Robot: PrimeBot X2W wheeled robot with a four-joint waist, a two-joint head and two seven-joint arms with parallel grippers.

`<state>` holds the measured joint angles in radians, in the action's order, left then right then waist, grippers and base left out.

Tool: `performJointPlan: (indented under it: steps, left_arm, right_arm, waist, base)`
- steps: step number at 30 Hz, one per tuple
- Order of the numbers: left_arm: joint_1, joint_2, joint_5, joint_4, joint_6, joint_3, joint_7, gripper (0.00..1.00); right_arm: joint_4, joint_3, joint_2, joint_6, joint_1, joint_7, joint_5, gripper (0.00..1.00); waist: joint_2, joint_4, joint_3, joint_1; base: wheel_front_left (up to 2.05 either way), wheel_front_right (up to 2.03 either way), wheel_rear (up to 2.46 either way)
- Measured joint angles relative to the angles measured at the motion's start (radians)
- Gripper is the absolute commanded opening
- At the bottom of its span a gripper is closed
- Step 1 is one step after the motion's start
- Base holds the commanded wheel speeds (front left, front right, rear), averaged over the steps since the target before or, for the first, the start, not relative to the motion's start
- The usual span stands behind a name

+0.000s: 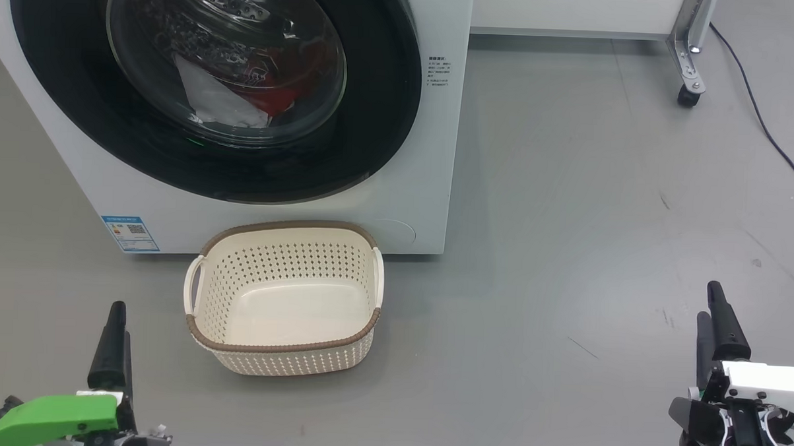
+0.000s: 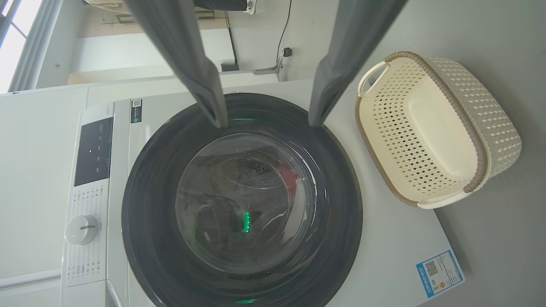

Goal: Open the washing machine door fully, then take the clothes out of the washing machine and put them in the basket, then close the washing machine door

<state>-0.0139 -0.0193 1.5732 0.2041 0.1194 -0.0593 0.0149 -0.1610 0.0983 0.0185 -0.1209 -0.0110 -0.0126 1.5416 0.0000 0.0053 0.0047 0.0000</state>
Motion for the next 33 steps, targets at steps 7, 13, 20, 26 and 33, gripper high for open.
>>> performJointPlan:
  steps: [7, 13, 20, 26, 33]
  left_arm:
    - [-0.001, -0.01, -0.061, -0.043, 0.0, 0.009, 0.022, 1.0]
    - [-0.002, -0.017, -0.12, -0.074, 0.0, 0.019, 0.041, 1.0]
    - [-0.003, -0.022, -0.199, -0.117, 0.0, 0.019, 0.068, 1.0]
    - [-0.003, -0.031, -0.312, -0.148, 0.0, 0.031, 0.091, 1.0]
    - [-0.002, -0.037, -0.433, -0.171, 0.0, 0.058, 0.111, 1.0]
  right_arm:
    - [0.024, 0.005, 0.001, 0.0, -0.001, -0.024, -0.052, 1.0]
    - [0.05, -0.001, 0.003, 0.0, -0.001, -0.04, -0.107, 1.0]
    - [0.091, -0.016, 0.006, 0.001, -0.002, -0.07, -0.216, 1.0]
    - [0.125, -0.02, 0.008, 0.02, -0.012, -0.091, -0.271, 1.0]
    - [0.14, -0.07, 0.01, 0.033, -0.012, -0.114, -0.418, 1.0]
  waist:
    - [0.0, 0.0, -0.001, 0.0]
    - [0.0, 0.0, -0.001, 0.0]
    - [0.0, 0.002, -0.001, 0.0]
    - [0.0, 0.003, 0.0, 0.0]
    - [0.0, 0.004, 0.003, 0.0]
  base:
    - [0.0, 0.0, 0.0]
    - [0.0, 0.0, 0.0]
    - [0.0, 0.0, 0.0]
    - [0.0, 0.0, 0.0]
    - [0.0, 0.0, 0.0]
